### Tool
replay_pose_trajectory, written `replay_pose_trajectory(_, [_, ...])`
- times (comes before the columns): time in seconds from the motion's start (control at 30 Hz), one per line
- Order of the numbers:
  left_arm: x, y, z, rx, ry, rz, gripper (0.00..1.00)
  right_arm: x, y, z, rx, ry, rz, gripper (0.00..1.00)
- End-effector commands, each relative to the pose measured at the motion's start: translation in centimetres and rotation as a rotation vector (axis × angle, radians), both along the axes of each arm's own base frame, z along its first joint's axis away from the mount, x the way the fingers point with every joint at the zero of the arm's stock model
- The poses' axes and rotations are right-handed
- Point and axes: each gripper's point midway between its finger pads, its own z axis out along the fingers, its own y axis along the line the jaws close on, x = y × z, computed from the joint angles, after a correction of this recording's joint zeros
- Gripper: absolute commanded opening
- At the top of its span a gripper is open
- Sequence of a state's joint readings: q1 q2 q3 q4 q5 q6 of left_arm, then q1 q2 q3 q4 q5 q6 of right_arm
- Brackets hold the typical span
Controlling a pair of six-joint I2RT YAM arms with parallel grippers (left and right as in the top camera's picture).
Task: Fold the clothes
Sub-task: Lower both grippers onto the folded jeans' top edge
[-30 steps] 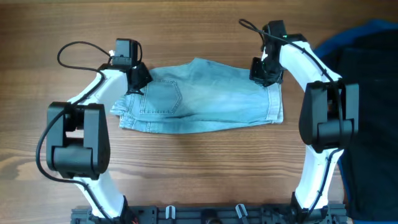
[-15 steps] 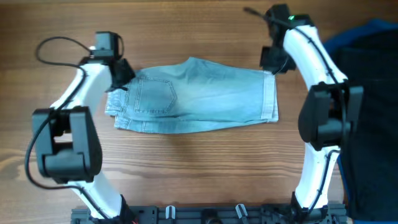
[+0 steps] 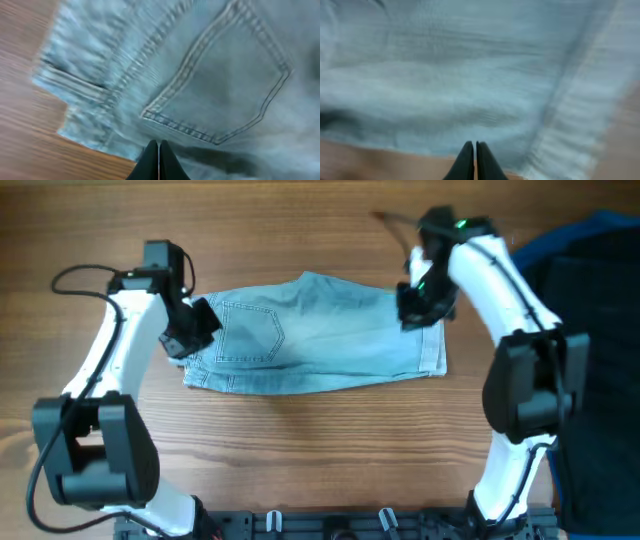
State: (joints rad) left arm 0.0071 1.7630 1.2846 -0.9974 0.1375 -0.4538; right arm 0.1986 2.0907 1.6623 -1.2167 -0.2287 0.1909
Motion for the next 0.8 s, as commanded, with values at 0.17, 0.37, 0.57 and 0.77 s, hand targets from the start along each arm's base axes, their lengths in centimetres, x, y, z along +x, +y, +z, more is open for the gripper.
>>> replay_pose_trajectory(0.17, [-2.6,-2.5,-4.0,-0.039,0.123,-0.056,0.04,-4.1,0.8,-6.1,0.002,0.092,-0.069,0.04])
replay_pose_trajectory(0.37, [-1.8,-0.9,-5.5,0.055,0.111,-0.050,0.04,-5.4,0.0,-7.7,-0.030,0.108,-0.080,0.04])
replay_pose_trajectory(0.57, [-2.0,0.7,-7.8,0.140,0.160,-0.046,0.04,-6.0,-2.1,-7.9,-0.153,0.126,-0.106,0.04])
replay_pose_trajectory(0.77, [-2.8,3.6,-8.1,0.162,0.203,0.026,0.04,-6.7,-3.6,-7.8,-0.234,0.146,-0.096,0.05])
